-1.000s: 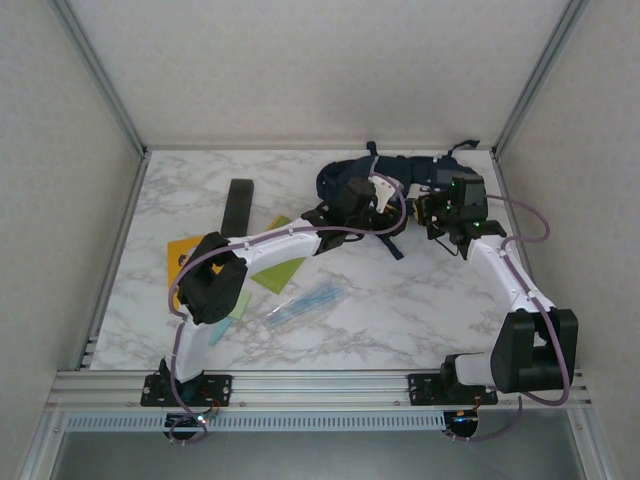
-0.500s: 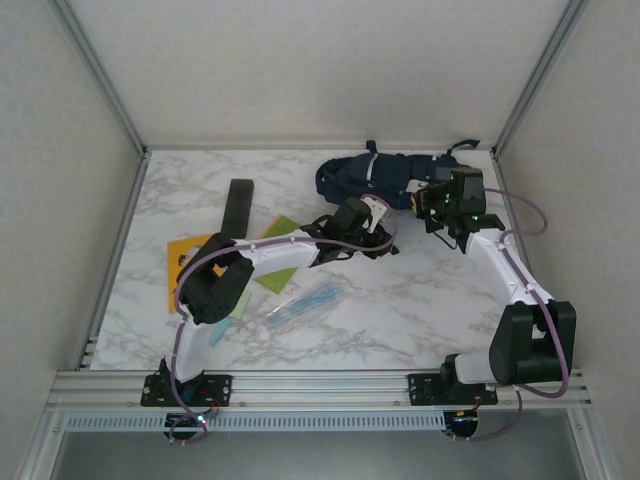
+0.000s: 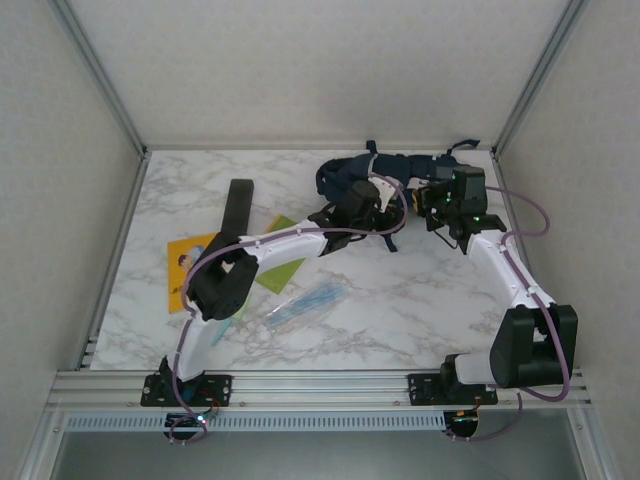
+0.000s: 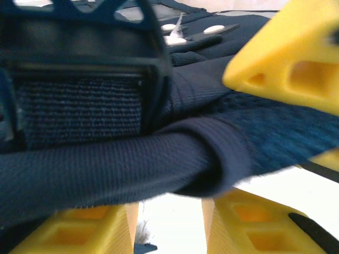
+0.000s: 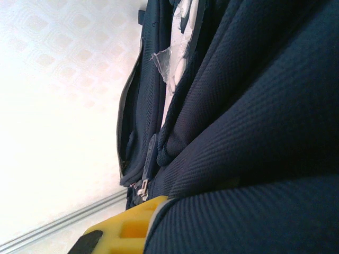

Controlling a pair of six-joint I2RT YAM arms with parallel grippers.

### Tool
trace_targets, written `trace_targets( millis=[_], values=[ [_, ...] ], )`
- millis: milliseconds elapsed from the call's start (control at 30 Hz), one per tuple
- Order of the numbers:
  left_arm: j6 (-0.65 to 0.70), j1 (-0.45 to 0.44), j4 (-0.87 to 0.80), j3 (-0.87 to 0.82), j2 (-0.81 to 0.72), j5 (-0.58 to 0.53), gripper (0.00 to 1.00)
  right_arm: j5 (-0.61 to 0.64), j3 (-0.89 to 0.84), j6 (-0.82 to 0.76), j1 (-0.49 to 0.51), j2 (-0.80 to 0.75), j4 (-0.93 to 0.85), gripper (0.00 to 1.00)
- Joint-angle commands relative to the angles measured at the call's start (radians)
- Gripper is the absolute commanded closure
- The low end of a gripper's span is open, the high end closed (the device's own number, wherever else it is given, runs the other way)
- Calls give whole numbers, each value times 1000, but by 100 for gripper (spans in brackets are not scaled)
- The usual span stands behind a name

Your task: Pack books, pencil case, and school supplies into a backpack

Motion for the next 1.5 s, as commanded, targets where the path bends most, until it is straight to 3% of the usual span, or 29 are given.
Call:
trace_targets(
  millis=[0,100,167,200,333,533,867,1033,1167,1267,1367,1400,1467],
  values=[
    [10,16,36,36,59,-49,67,-100,15,29,31,-44,105,100],
    [9,22,57,33,58,-79,77,-109,26,25,31,-43,98,100],
    [10,29,57,30,50,-90,97,-98,34,5,31,-40,80,100],
    [10,32,51,26,42,-90,100,-93,37,-9,29,-37,72,100],
    [18,50,-12,-48,-31,-64,100,-66,60,-141,4,-17,2,100],
    [60,119,-179,-230,-170,61,100,-40,42,-306,-33,-24,-66,100],
    [83,246,-252,-326,-255,59,100,-44,74,-506,-79,20,-192,100],
    [123,232,-386,-340,-317,170,100,-22,175,-707,-100,125,-226,100],
    [117,145,-433,-352,-351,213,100,-48,363,-759,-107,289,-342,99],
    [53,87,-397,-330,-333,254,100,-105,413,-701,-106,335,-358,55],
    [1,53,-381,-250,-274,258,100,-130,375,-633,-105,297,-373,25],
    [-16,47,-374,-215,-248,259,100,-140,342,-610,-106,266,-370,18],
    [-44,42,-376,-139,-203,265,100,-164,256,-566,-106,190,-347,15]
  ],
)
